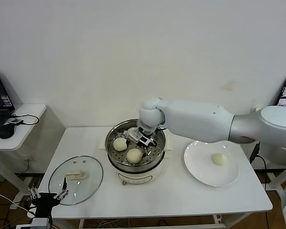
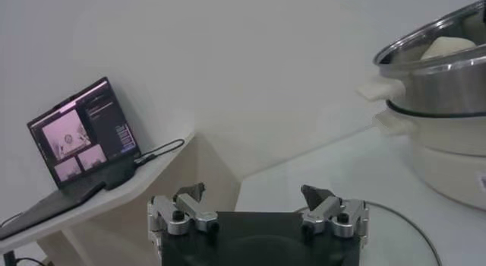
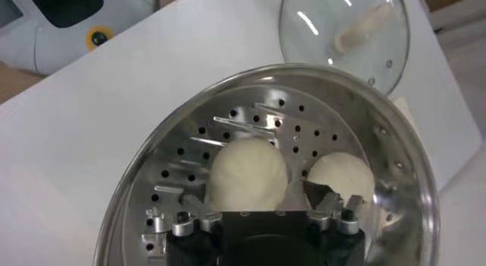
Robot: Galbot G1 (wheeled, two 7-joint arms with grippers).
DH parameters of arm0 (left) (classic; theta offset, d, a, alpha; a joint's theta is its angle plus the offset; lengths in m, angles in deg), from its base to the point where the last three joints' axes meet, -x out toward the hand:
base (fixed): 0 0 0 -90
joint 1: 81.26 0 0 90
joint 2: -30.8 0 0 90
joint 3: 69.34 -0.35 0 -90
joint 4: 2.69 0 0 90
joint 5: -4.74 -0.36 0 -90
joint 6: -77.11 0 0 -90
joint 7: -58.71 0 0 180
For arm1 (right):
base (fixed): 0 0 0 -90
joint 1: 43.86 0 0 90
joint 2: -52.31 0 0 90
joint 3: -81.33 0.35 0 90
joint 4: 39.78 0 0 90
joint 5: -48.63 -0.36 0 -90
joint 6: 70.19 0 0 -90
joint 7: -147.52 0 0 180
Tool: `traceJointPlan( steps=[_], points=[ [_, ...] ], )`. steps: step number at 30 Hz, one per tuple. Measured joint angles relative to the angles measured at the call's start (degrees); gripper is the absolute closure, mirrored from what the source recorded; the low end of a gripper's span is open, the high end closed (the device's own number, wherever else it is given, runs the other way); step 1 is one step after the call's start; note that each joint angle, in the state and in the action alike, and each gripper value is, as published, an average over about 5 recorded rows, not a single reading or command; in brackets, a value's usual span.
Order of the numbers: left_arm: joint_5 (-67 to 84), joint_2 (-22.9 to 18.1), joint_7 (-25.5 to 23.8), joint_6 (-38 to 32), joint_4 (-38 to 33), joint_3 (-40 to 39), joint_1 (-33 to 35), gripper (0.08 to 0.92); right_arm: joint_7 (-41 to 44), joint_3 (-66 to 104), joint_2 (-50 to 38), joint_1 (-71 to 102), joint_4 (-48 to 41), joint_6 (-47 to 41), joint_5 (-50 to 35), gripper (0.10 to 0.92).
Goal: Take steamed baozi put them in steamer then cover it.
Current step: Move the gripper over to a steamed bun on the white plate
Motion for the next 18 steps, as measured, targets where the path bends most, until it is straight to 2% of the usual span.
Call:
traceJointPlan(
  steps=[8,18],
  points=[
    [-0.1,0.8,-0.1,0.0,-0.5,-0.5,-0.4,0.177,2.0,1.5,-7.3,-3.9,3.9,-5.9,-1.8,0.203],
    [-0.2,2.2,-0.2,0.2,-0.4,-1.2,-0.8,0.177,3.3,4.6,-23.1,-3.3,9.5,-14.6,-0.4,0.203]
  ],
)
